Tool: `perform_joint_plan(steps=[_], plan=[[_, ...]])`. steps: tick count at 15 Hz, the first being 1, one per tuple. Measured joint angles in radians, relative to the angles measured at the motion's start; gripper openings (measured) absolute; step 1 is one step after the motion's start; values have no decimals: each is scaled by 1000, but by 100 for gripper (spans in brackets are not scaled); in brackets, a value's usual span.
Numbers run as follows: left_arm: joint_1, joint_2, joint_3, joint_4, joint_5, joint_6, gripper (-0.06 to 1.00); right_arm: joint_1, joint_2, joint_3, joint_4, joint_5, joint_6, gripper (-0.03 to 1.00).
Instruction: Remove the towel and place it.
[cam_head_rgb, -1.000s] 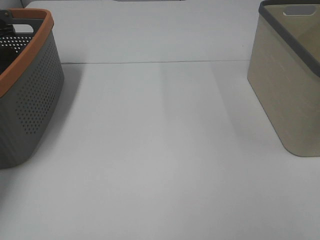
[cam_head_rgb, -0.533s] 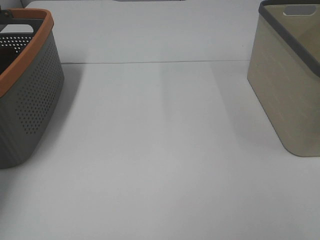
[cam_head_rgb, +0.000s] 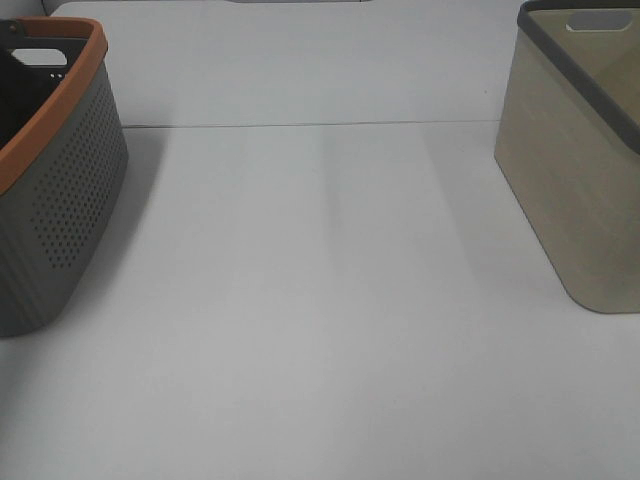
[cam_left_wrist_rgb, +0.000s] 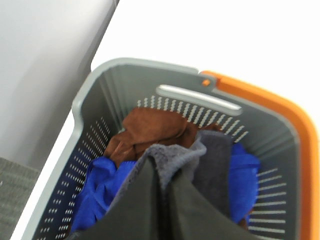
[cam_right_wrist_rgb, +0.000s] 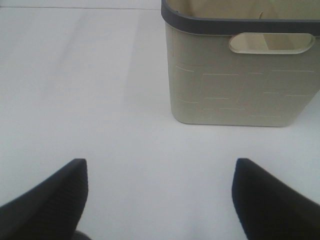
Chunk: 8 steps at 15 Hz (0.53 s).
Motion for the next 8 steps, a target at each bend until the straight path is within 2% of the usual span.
perform_joint_plan(steps=[4, 8], plan=[[0, -149, 0, -57, -43, 18, 0, 0, 0, 0, 0, 0, 1, 75], [0, -258, 0, -185, -97, 57, 0, 0, 0, 0, 0, 0, 1, 75]])
